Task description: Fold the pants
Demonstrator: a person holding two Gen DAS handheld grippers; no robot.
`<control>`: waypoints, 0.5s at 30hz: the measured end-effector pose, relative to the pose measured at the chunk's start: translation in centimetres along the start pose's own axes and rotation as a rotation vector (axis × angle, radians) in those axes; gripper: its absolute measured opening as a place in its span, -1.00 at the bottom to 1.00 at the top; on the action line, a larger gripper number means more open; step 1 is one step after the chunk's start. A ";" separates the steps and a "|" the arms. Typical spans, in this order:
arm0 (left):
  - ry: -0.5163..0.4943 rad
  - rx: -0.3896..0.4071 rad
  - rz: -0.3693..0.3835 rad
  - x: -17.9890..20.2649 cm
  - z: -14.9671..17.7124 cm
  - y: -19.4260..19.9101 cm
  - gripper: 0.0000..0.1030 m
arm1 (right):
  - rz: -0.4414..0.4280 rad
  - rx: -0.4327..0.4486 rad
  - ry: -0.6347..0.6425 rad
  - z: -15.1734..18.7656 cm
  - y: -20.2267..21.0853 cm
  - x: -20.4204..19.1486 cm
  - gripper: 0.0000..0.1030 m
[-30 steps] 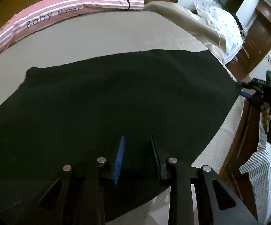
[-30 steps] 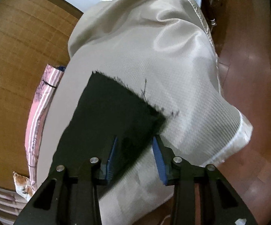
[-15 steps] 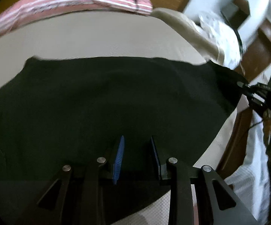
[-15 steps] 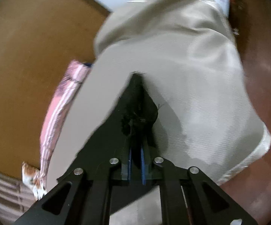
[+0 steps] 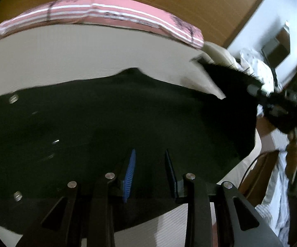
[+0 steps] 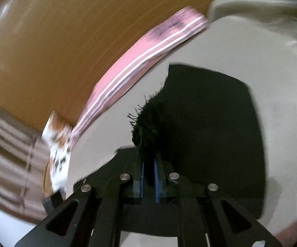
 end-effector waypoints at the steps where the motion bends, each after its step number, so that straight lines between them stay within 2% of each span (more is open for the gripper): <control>1: 0.010 0.002 -0.002 -0.5 0.2 0.2 -0.38 | -0.003 -0.037 0.027 1.0 -1.3 -1.2 -0.83; 4: 0.043 0.010 0.014 -1.9 1.0 1.0 -0.38 | -0.007 -0.152 0.081 4.8 -4.8 -3.3 -0.83; 6: 0.051 0.010 0.034 -2.2 1.3 1.3 -0.38 | 0.044 -0.221 0.143 7.4 -6.7 -3.8 -0.83; 9: 0.049 0.010 0.056 -2.1 1.3 1.3 -0.38 | 0.092 -0.279 0.185 10.0 -8.2 -3.6 -0.82; 15: 0.053 0.013 0.107 -1.5 0.8 1.7 -0.38 | 0.123 -0.348 0.259 12.7 -8.9 -3.8 -0.82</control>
Point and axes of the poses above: each gripper's, at about its wrist camera, not at the fingertips, and y roughly against the way its jaws point, x to its right, z to its underside, the point moved 7 cm from there along -y, roughly the way its jaws point, and after that the axes turned 4 degrees about -z, right-handed, at the moved point
